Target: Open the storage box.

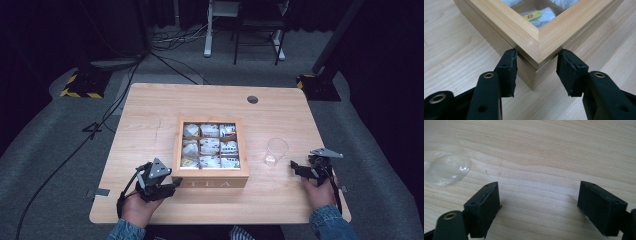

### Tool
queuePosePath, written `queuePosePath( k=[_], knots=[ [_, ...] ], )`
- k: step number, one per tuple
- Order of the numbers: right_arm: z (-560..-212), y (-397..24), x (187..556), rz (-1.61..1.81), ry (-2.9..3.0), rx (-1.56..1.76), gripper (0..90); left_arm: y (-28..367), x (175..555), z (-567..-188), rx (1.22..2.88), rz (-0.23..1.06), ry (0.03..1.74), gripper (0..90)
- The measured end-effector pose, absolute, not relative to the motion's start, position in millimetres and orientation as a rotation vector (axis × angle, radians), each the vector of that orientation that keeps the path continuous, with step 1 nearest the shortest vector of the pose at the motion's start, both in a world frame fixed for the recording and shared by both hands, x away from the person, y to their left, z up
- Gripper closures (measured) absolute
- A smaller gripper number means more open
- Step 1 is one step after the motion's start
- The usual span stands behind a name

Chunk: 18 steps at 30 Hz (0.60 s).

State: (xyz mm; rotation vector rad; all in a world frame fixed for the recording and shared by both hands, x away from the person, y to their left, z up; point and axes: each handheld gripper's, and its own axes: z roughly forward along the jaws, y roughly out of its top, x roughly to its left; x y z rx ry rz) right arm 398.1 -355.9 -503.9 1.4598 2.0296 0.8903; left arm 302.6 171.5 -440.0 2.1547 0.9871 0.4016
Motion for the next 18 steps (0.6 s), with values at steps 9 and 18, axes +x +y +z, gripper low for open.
queuePosePath(
  k=[9, 18],
  knots=[
    [-504, -356, 398, 0.891, 2.029, 1.46, 18.0, 174, 306, -436, 2.129, 0.352, 0.994, 51.1],
    [-504, -356, 398, 0.89, 2.03, 1.46, 18.0, 174, 305, -426, 2.096, 0.391, 0.999, 48.0]
  ],
)
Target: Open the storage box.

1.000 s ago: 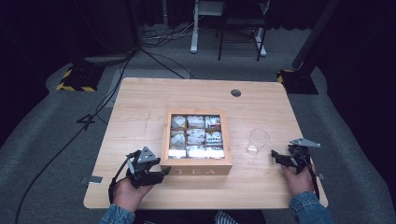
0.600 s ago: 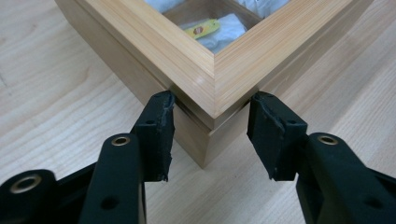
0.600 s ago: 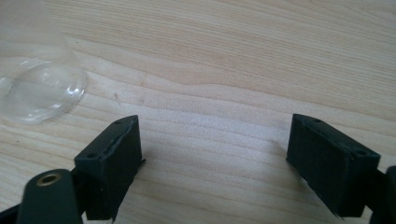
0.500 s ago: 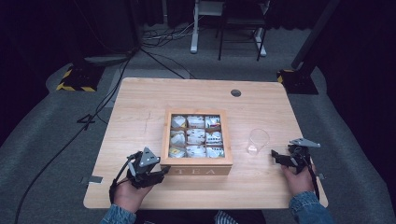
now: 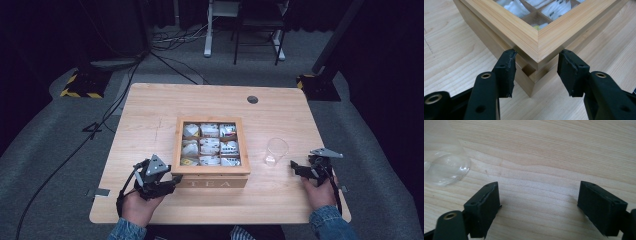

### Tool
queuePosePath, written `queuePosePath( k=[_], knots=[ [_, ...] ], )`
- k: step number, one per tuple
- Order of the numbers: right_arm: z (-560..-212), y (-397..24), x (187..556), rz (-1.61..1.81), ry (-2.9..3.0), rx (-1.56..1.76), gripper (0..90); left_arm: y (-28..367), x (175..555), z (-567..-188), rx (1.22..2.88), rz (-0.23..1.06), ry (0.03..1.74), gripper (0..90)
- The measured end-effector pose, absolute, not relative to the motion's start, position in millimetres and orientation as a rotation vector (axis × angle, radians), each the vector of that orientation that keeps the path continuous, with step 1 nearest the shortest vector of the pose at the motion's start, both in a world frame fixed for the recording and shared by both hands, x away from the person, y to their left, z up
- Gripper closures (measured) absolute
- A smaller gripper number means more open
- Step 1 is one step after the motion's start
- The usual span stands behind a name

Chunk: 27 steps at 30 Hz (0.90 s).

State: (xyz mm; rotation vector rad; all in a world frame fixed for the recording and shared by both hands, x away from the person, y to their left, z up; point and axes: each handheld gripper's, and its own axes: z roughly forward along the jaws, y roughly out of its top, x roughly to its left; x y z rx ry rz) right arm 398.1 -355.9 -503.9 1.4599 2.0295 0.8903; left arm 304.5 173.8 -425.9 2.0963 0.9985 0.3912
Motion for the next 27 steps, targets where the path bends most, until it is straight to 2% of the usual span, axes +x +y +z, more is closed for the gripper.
queuePosePath(
  k=[10, 27],
  knots=[
    [-504, -356, 398, 0.89, 2.029, 1.459, 18.1, 173, 312, -408, 2.054, 0.451, 0.98, 44.3],
    [-504, -356, 398, 0.89, 2.028, 1.46, 18.2, 174, 329, -382, 2.024, 0.441, 0.97, 38.6]
  ],
)
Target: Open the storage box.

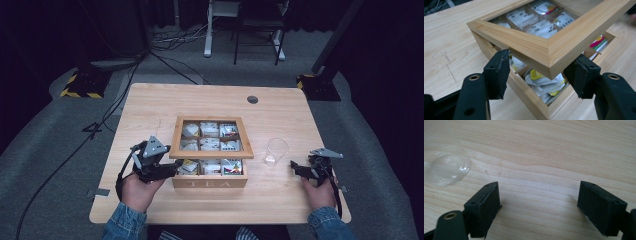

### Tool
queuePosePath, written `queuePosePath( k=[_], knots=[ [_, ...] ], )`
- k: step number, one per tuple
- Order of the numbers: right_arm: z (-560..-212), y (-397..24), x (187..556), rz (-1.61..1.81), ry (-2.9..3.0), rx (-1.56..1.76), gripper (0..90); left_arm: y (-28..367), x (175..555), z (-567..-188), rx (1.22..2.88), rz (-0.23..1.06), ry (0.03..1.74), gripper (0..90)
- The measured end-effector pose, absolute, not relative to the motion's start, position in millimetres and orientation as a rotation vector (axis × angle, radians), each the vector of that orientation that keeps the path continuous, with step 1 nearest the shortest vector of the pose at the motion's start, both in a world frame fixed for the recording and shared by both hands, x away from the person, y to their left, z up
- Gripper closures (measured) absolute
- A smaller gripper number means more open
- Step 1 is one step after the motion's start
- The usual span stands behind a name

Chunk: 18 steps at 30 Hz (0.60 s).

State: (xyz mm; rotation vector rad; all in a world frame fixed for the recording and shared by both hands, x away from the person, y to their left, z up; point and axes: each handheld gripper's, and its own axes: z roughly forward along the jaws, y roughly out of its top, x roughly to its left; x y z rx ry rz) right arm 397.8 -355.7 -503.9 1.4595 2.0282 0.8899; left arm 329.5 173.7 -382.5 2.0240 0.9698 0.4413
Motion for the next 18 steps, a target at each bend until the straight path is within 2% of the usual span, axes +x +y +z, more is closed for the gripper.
queuePosePath(
  k=[18],
  knots=[
    [-504, -356, 398, 0.89, 2.028, 1.46, 18.2, 172, 338, -360, 1.956, 0.538, 0.943, 38.9]
  ],
)
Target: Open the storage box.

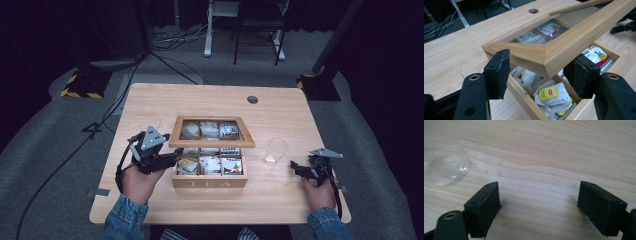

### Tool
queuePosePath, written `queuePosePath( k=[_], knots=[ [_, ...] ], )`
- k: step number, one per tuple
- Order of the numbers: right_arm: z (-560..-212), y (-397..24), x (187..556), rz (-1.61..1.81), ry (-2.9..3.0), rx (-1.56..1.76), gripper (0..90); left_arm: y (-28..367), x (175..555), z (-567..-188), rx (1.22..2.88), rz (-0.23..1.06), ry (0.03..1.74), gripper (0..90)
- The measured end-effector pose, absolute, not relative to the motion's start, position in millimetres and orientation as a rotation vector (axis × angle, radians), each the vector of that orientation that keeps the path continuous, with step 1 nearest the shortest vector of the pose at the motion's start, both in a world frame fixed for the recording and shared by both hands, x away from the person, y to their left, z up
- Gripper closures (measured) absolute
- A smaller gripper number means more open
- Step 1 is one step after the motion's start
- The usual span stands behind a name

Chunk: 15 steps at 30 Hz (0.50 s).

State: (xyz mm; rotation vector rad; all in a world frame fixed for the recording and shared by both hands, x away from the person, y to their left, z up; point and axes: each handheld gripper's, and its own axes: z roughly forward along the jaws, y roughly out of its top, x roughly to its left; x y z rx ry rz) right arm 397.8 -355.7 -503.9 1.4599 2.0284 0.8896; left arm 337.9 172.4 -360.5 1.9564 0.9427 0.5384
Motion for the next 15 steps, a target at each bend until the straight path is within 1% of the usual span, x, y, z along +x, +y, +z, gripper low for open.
queuePosePath(
  k=[4, 5, 10, 12, 15],
  knots=[
    [-504, -356, 398, 0.89, 2.028, 1.46, 18.2, 172, 340, -357, 1.95, 0.543, 0.942, 40.2],
    [-504, -356, 398, 0.89, 2.028, 1.46, 18.2, 172, 340, -357, 1.95, 0.543, 0.942, 42.0],
    [-504, -355, 397, 0.888, 2.023, 1.465, 18.6, 172, 345, -350, 1.938, 0.537, 0.948, 42.5],
    [-504, -355, 396, 0.889, 2.017, 1.47, 19.7, 171, 348, -346, 1.924, 0.561, 0.954, 43.1],
    [-504, -354, 396, 0.892, 2.013, 1.467, 22.2, 171, 352, -342, 1.908, 0.558, 0.964, 43.6]
  ],
)
